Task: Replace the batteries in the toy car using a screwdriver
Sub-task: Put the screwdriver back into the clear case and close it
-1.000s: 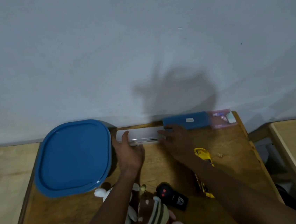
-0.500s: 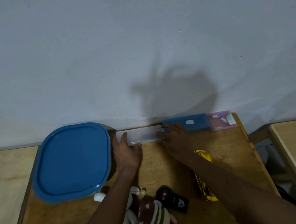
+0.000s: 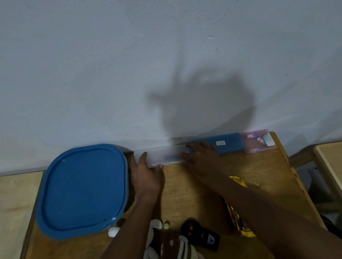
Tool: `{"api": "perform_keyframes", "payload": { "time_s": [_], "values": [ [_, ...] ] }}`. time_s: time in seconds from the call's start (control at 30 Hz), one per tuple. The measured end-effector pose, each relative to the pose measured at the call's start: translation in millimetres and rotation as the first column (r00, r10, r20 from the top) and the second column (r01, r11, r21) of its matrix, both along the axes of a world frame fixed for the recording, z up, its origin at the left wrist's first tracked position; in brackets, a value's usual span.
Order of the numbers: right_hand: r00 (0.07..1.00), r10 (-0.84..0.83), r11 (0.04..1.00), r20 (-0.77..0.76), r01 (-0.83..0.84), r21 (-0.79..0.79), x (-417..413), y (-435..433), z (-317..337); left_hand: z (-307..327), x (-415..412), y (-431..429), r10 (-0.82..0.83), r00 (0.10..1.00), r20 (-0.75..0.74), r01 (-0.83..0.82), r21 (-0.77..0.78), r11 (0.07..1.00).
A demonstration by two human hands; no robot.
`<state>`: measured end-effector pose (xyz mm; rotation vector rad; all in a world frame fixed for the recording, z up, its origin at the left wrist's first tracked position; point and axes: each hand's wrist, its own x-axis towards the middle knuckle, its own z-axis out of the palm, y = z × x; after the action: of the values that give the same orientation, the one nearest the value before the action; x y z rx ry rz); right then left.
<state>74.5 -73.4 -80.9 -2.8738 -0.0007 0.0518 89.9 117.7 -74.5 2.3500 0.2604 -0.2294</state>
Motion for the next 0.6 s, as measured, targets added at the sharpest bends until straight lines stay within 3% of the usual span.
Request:
{"api": "perform_keyframes", "payload": {
  "time_s": [0.33, 0.53, 0.6],
  "values": [
    [0.995, 0.100, 0.949, 0.015, -0.091, -0.303, 15.7, 7.0, -2.2, 5.6, 11.5, -7.8, -0.009, 0.998, -0.055, 0.013, 0.080, 0.997],
    [0.988, 0.130, 0.940, -0.086, -0.150, -0.307, 8.2, 18.8, 22.6, 17.6, 1.9, -11.8, -0.037, 0.990, -0.133, 0.042, 0.032, 0.999],
    [0.982, 0.096, 0.958, -0.161, -0.135, -0.252, -0.7, 23.6, 31.4, 33.6, -3.6, -9.4, -0.034, 0.996, -0.082, 0.035, 0.004, 0.999]
  ]
}}
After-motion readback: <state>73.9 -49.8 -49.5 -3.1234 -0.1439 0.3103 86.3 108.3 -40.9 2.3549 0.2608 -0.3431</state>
